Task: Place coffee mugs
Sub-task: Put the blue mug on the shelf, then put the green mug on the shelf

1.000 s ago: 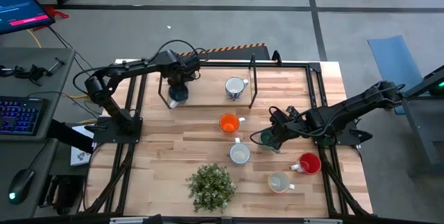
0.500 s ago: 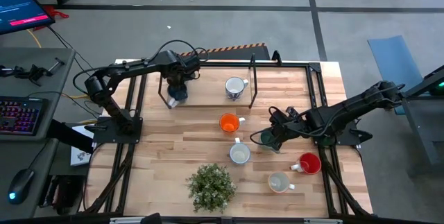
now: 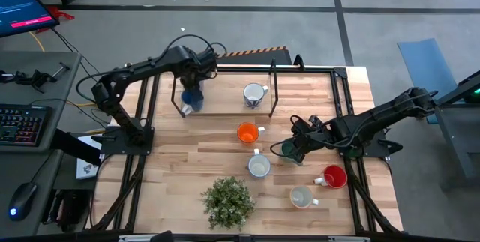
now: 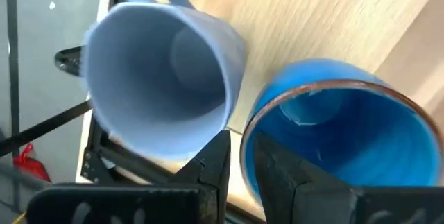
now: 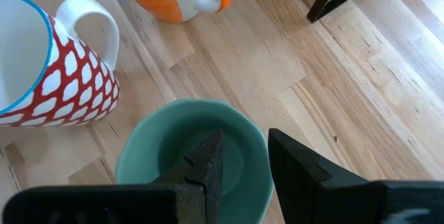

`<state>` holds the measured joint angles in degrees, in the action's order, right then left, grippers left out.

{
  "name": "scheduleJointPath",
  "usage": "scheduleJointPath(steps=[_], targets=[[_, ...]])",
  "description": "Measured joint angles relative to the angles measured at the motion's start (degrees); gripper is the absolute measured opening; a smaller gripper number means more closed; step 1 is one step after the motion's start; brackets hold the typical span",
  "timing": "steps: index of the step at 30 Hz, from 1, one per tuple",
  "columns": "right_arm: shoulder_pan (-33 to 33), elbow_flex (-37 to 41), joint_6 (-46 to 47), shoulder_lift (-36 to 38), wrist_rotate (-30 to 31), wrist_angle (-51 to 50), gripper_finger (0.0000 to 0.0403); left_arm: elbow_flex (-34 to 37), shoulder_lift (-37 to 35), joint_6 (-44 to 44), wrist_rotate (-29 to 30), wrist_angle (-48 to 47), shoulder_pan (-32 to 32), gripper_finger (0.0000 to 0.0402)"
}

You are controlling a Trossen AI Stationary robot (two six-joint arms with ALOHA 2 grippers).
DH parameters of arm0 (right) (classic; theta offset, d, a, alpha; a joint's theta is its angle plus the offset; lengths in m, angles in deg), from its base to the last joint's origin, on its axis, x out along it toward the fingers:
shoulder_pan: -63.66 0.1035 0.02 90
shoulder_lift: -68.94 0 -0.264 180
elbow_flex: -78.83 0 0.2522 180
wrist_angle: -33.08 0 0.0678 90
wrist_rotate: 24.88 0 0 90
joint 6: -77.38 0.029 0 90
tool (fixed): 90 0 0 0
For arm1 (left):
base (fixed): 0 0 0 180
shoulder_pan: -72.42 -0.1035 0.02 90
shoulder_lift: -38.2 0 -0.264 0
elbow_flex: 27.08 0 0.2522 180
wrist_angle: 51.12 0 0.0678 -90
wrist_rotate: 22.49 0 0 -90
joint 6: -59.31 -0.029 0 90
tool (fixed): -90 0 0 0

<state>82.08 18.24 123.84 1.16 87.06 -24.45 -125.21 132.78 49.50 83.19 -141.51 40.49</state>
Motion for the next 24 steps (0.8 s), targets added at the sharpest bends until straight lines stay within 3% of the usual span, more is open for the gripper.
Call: scheduleJointPath(steps=[3,6,11,17,21,24], targets=[[0.0,0.0,0.0,0.0,0.0,0.0,0.0096,-3.8,0.0,2.5,-2.6,-4.7,1.0,0.0055],[0.0,0.0,-0.3,0.0,0.0,0.0,0.0096,-7.5,-0.9,6.5,-10.9,-8.8,3.3,0.0055],[0.0,0.0,-0.4,0.0,0.0,0.4,0.0096,-9.4,-7.4,12.1,-22.6,-10.6,13.2,0.0056],[-0.1,0.0,-5.2,0.0,2.1,3.5,0.0096,-3.5,-19.3,22.5,-23.7,-8.3,31.3,0.0056],[-1.1,0.0,-9.8,0.0,1.8,2.9,0.0096,7.3,-26.5,35.7,-22.6,2.8,45.4,0.0055],[-2.1,0.0,-12.6,0.0,-0.6,2.3,0.0096,16.9,-29.7,44.1,-16.8,10.3,54.7,0.0055]])
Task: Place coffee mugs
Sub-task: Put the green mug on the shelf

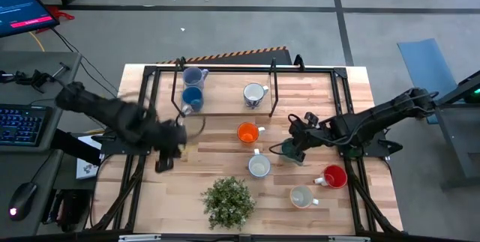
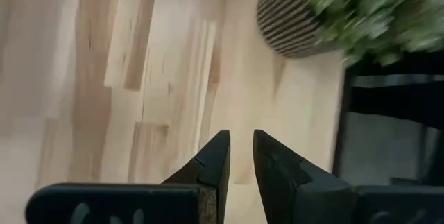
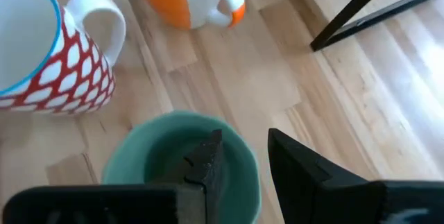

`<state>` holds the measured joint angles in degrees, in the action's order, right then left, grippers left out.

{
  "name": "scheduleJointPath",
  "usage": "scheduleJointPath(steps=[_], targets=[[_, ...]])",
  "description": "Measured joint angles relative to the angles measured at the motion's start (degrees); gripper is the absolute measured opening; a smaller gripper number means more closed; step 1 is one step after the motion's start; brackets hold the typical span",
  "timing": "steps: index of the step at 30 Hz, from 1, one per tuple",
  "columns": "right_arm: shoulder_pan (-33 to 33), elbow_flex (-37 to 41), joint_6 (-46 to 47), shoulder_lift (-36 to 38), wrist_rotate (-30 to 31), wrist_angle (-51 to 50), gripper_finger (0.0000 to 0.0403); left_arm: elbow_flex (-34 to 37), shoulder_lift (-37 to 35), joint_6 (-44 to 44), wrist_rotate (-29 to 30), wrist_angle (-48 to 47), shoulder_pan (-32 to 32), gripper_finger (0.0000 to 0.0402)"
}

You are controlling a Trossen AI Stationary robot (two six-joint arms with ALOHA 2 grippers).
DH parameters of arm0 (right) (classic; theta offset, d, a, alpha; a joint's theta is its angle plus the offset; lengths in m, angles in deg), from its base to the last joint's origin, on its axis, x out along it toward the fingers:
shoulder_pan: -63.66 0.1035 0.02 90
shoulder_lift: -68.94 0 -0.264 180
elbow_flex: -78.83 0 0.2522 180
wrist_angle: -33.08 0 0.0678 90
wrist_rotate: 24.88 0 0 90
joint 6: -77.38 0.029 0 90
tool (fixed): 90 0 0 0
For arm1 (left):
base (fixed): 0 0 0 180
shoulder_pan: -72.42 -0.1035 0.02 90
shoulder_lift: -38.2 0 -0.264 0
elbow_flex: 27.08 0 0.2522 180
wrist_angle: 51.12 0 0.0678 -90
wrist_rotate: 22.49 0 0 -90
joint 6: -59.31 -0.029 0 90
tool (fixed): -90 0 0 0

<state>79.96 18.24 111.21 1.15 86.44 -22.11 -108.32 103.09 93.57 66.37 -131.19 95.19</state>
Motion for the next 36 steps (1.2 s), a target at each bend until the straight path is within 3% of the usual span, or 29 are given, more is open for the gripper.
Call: scheduleJointPath(steps=[6,12,24,36], targets=[[-2.0,0.0,-1.3,0.0,-5.0,-0.3,0.0096,9.5,-0.8,13.3,8.0,1.4,10.7,0.0055],[-3.2,0.0,0.5,0.0,-6.8,-4.8,0.0096,11.6,0.3,16.7,15.7,1.7,15.8,0.0055],[-3.7,0.0,1.7,-1.0,-8.2,-6.4,0.0096,11.6,5.7,16.6,16.9,1.7,16.7,0.0055],[-4.0,0.1,3.5,-10.3,-8.4,-4.3,0.0096,11.6,7.6,16.7,17.4,2.1,16.7,0.0055]])
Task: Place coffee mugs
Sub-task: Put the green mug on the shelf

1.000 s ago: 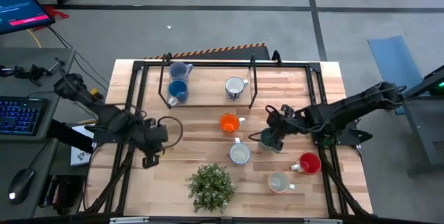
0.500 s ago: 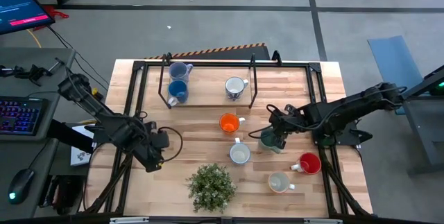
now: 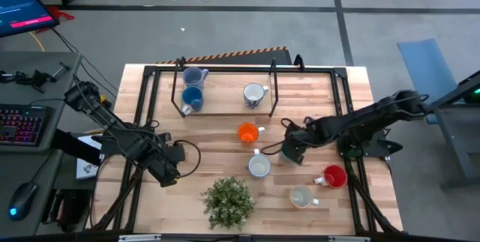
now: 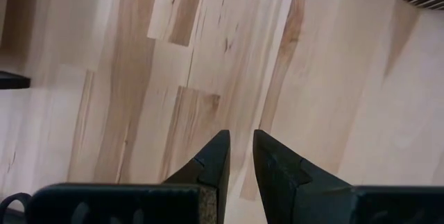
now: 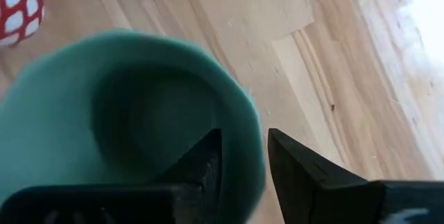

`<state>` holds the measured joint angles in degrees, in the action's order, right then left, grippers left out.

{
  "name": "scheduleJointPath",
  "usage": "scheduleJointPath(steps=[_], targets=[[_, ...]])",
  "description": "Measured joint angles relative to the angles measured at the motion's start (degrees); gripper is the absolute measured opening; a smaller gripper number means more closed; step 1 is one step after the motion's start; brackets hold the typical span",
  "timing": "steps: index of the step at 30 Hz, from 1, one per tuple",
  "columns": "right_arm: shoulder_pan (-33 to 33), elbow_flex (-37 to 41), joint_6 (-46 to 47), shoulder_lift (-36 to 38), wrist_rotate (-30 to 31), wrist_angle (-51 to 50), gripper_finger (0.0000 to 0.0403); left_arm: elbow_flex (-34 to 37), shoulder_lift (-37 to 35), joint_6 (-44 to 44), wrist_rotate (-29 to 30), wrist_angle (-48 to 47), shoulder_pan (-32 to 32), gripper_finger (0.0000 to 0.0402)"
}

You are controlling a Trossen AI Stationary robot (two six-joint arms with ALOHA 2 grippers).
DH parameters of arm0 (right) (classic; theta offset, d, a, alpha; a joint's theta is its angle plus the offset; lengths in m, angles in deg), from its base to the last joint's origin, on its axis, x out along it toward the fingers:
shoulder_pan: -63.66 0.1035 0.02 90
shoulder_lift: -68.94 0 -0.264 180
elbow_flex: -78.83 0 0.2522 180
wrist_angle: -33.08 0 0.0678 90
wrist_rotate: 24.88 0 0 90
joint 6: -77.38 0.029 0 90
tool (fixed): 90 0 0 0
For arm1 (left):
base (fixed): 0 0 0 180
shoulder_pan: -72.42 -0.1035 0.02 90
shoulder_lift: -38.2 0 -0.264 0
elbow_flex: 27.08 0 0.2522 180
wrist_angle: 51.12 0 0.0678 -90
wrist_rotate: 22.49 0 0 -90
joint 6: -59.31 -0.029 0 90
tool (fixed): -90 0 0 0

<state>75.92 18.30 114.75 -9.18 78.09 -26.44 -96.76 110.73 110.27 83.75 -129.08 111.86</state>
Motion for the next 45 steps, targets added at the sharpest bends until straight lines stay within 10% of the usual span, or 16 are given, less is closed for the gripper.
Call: scheduleJointPath(steps=[13,29,45], targets=[[-0.7,-2.8,4.9,-3.5,0.4,2.5,0.0004,0.0,0.0,1.5,3.2,1.5,0.0,0.0055],[-9.1,-41.5,-17.0,-3.4,12.6,-8.7,0.0001,0.0,0.0,1.5,5.9,1.7,0.0,0.0055],[-28.5,-81.1,-36.2,-36.2,-7.9,-8.1,0.0,0.0,0.0,1.4,9.9,1.7,0.0,0.0055]])
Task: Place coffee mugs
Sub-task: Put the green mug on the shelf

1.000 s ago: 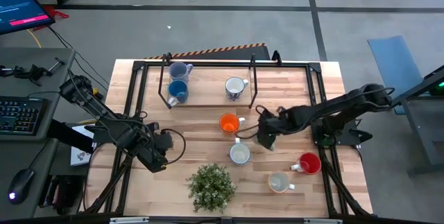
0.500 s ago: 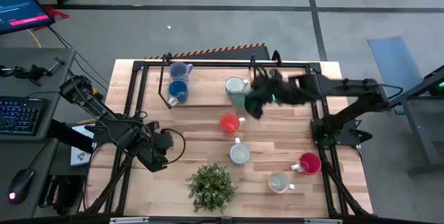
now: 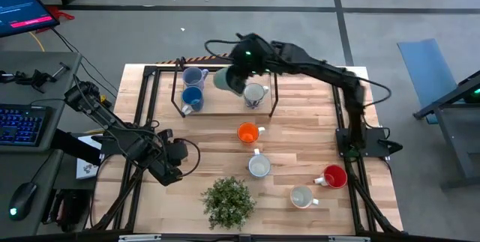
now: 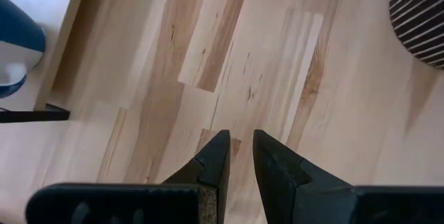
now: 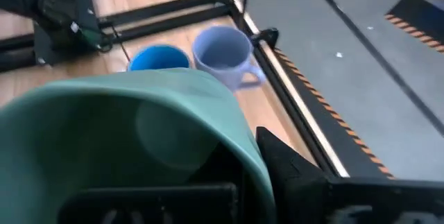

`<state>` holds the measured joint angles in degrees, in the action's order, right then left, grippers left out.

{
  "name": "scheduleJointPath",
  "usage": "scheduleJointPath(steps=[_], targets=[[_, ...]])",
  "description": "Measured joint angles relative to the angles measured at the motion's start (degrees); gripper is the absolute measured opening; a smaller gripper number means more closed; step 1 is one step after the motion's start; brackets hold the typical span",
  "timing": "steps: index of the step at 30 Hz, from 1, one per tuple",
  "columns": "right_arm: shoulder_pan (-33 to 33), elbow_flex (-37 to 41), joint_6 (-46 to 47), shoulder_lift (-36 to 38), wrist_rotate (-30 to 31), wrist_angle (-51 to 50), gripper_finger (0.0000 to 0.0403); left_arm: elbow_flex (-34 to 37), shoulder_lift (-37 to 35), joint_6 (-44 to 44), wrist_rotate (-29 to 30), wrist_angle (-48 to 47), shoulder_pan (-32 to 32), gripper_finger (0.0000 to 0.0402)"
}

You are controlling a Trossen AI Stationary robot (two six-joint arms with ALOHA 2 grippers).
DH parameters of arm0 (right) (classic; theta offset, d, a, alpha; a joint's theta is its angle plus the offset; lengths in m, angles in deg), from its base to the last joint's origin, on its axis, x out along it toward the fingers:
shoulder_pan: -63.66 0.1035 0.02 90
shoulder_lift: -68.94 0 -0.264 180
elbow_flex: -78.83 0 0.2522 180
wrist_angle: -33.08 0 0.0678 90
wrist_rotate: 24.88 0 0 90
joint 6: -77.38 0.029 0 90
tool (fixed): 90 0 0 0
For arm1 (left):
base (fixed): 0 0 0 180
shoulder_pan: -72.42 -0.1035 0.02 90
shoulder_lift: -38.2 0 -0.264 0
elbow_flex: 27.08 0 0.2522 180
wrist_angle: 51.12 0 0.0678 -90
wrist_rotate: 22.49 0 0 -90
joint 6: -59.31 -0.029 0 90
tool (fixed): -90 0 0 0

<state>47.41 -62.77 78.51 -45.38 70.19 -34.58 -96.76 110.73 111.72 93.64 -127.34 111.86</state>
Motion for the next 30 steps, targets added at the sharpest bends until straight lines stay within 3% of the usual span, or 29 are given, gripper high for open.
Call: scheduleJointPath(steps=[4,12,30], targets=[[0.1,-7.3,-0.1,-8.1,-1.8,-3.2,0.0,0.0,0.0,0.0,0.0,0.0,0.0,0.0055],[0.4,-1.6,1.4,-12.0,-4.2,-2.8,0.0,0.0,0.0,0.0,0.0,0.7,0.0,0.0055],[0.5,-1.5,1.0,-17.9,-3.7,-3.1,0.0,0.0,0.0,0.0,0.2,2.7,0.0,0.0055]])
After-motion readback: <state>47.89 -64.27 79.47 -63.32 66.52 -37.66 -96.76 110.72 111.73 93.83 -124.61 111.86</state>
